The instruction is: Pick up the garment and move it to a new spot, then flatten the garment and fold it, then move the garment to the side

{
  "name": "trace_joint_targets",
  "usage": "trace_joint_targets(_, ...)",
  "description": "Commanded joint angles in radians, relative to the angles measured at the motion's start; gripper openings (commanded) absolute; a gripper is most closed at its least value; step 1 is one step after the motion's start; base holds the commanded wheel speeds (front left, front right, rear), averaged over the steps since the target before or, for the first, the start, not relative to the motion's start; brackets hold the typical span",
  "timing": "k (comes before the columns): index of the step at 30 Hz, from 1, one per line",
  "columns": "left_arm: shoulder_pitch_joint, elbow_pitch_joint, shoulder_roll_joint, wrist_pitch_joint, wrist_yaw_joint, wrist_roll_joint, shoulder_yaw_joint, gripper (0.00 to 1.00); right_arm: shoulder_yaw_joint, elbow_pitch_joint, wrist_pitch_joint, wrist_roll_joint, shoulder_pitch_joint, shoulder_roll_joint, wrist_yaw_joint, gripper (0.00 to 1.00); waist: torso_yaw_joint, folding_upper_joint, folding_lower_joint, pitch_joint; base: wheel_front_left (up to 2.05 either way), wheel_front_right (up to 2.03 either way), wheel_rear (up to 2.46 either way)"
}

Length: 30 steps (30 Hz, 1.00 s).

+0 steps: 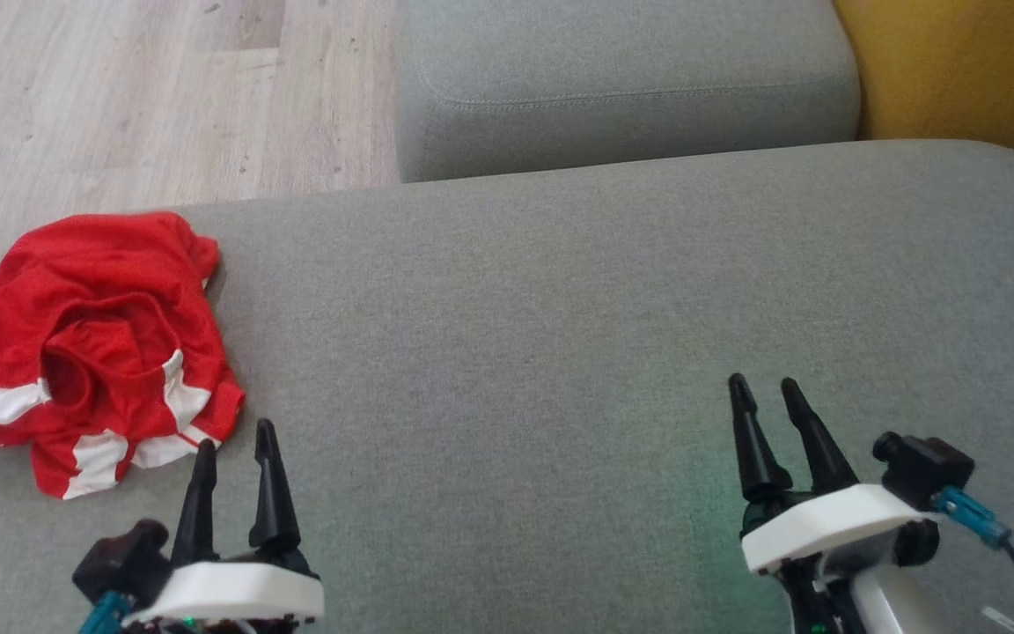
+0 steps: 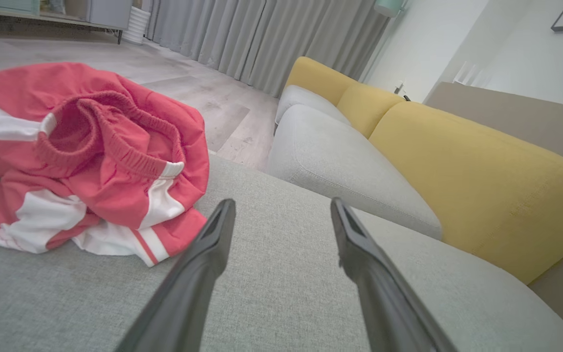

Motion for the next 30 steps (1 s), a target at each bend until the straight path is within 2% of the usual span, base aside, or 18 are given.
trace_joint_targets(1,-0.026,-0.039,0.007,-0.013,0.006,0.031,0.013,1.0,0.026,-0.037,-0.015,-0.029,-0.05,-0.005,0.006,1.0,-0.001,0.0,0.0,0.0,0.0,0.0,0.0)
trace_joint_targets(19,-0.009,-0.061,0.008,-0.066,0.047,0.252,-0.013,1.0,0.066,-0.045,-0.068,-0.256,-0.056,-0.006,0.007,1.0,-0.003,0.0,0.0,-0.004,0.0,0.0,0.0)
trace_joint_targets(30,-0.003,-0.047,0.008,-0.099,0.077,0.376,-0.032,1.0,0.056,-0.019,-0.1,-0.393,-0.055,-0.006,0.008,1.0,-0.005,0.0,0.0,-0.009,0.0,0.0,0.0)
